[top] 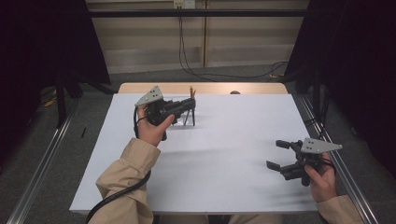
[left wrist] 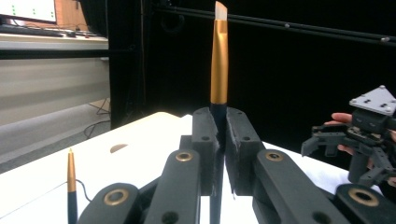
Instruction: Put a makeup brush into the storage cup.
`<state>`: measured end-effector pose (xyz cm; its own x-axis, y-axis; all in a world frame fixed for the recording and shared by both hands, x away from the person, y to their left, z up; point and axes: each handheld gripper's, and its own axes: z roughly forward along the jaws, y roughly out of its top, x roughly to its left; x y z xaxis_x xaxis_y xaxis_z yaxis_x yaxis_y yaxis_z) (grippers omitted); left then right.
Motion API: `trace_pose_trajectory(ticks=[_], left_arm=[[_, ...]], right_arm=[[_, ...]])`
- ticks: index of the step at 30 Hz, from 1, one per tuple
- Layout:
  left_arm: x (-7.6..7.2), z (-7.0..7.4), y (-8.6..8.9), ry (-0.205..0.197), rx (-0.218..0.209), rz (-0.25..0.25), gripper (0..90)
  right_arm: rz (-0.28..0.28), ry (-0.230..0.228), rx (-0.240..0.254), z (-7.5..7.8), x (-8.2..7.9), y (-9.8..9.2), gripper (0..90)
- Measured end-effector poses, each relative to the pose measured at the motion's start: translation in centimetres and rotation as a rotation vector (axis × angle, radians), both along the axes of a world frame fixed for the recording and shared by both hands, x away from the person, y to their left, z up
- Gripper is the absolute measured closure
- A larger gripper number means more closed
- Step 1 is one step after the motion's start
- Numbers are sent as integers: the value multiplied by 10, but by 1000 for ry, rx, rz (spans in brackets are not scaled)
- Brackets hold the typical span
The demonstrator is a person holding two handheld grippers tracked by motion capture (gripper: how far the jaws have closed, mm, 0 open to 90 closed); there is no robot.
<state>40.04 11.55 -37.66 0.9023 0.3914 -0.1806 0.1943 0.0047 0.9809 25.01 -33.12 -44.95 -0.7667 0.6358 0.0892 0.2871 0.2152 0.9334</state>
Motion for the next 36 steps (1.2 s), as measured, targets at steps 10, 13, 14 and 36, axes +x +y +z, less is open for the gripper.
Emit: trace_pose_trajectory(ticks=[10,13,14,36], left_arm=[[13,3,2,-4,12,45,835],[16,3,3,-4,12,58,835],[17,2,3,-2,15,60,835],[38,3,-2,-3,33,123,835]], right_arm=[[2,0,-3,0,0,0,69],[4,0,-3,0,0,0,68],[5,1,-4,0,0,0,66],[6,-2,-8,1,0,1,66]])
